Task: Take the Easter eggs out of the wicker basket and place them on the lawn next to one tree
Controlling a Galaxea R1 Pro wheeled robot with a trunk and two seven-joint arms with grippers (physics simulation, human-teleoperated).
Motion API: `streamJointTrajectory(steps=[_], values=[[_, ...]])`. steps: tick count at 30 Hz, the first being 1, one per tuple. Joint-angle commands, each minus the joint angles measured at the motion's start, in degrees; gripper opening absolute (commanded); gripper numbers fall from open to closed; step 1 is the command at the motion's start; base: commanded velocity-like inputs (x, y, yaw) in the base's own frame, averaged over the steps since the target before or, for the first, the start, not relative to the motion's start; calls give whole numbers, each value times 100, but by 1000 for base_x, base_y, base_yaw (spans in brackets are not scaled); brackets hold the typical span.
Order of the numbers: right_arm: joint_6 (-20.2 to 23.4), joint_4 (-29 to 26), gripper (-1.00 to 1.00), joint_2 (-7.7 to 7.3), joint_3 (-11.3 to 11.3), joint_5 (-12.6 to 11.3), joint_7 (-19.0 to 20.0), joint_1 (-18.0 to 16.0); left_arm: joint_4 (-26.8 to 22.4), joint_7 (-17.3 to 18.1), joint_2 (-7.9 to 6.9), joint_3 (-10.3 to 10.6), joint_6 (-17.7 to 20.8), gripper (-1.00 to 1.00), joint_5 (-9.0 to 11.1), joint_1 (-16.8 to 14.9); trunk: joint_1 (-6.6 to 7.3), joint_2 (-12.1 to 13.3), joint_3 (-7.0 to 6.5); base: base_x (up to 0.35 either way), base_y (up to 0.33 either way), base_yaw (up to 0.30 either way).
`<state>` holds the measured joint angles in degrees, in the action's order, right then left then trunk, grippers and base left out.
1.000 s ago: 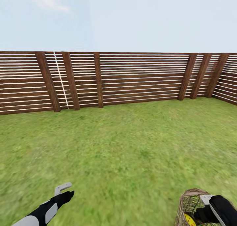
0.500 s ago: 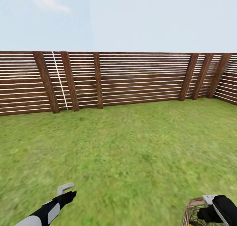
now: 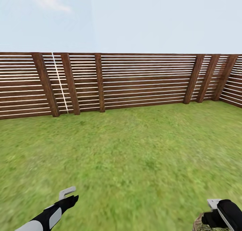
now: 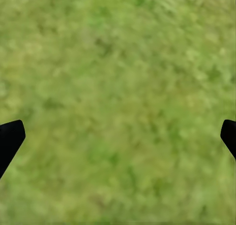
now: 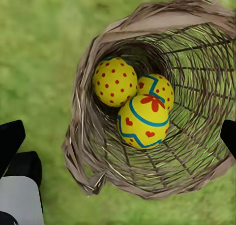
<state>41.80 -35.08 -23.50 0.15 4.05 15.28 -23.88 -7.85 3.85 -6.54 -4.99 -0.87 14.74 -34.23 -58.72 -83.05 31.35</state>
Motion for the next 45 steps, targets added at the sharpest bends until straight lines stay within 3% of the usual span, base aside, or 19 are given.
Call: streamJointTrajectory(steps=[1, 7, 10, 11, 15, 31, 45], values=[[22, -7, 100, -3, 2, 44, 37, -2, 9, 37, 8, -46, -9, 100, 14, -5, -1, -3, 6, 169, -68, 0], [22, -7, 100, -20, -3, 44, 38, -2, 8, 35, 24, -46, -9, 100, 12, -5, -1, -3, 6, 280, -142, 0], [18, -7, 100, -124, -1, 39, 57, -2, 9, 34, 28, -46, -9, 100, 12, -5, -1, -3, 6, 311, -177, 0], [10, -7, 100, -261, -1, 13, 74, -2, 11, 33, 29, -46, -9, 100, 12, -5, -1, -3, 6, 246, -147, 0], [4, -6, 100, -387, 8, -36, 84, -2, 12, 34, 34, -46, -9, 100, 12, -5, -1, -3, 6, 105, -63, 0], [11, -7, 100, -386, 7, -18, 74, -2, 12, 42, 31, -46, -9, 100, 12, -5, -1, -3, 6, 4, -2, 0], [22, -7, 100, -384, 4, -37, 72, -2, 3, 46, 30, -46, -10, 100, 25, -5, -308, -565, 257, 0, 0, 0]])
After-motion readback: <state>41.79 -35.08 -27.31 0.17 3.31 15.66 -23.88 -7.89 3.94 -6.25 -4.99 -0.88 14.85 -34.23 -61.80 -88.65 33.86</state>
